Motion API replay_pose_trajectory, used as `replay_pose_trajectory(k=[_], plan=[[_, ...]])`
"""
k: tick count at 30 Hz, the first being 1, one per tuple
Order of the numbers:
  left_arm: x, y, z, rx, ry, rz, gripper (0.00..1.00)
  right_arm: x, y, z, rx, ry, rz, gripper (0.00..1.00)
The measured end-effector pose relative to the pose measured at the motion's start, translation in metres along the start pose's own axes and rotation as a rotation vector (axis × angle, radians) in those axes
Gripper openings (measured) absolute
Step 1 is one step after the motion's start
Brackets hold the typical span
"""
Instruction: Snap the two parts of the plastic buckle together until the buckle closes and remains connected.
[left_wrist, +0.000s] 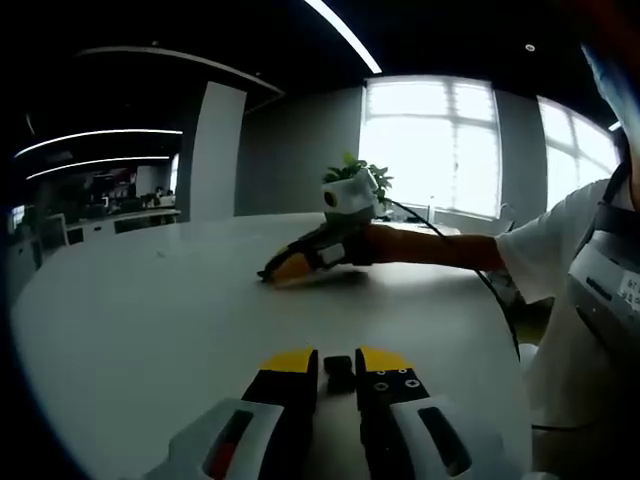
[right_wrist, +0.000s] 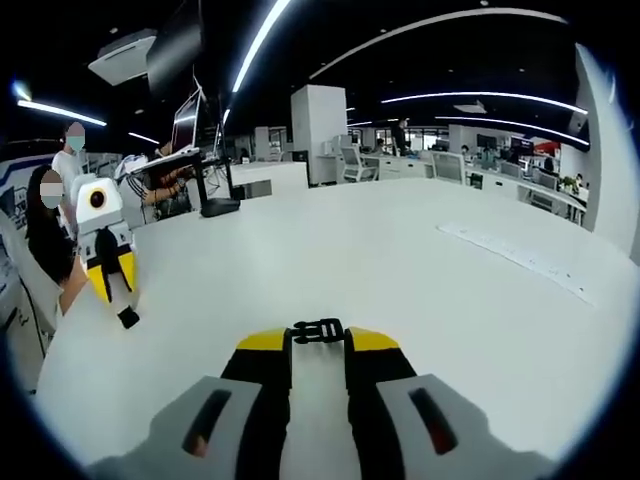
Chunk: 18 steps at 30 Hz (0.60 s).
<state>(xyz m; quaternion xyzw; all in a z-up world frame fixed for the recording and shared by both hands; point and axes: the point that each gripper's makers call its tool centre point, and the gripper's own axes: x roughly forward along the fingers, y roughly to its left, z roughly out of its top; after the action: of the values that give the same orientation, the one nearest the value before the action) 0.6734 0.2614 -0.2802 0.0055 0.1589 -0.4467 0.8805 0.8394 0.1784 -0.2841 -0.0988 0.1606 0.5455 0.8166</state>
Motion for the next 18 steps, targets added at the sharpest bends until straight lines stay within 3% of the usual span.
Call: replay_pose_trajectory(k=[18], plan=[[-0.002, 0.003, 0.002, 0.009, -0.021, 0.027, 0.15, -0.041, 0.026, -0.022, 0.069, 0.008, -0.042, 0.19]])
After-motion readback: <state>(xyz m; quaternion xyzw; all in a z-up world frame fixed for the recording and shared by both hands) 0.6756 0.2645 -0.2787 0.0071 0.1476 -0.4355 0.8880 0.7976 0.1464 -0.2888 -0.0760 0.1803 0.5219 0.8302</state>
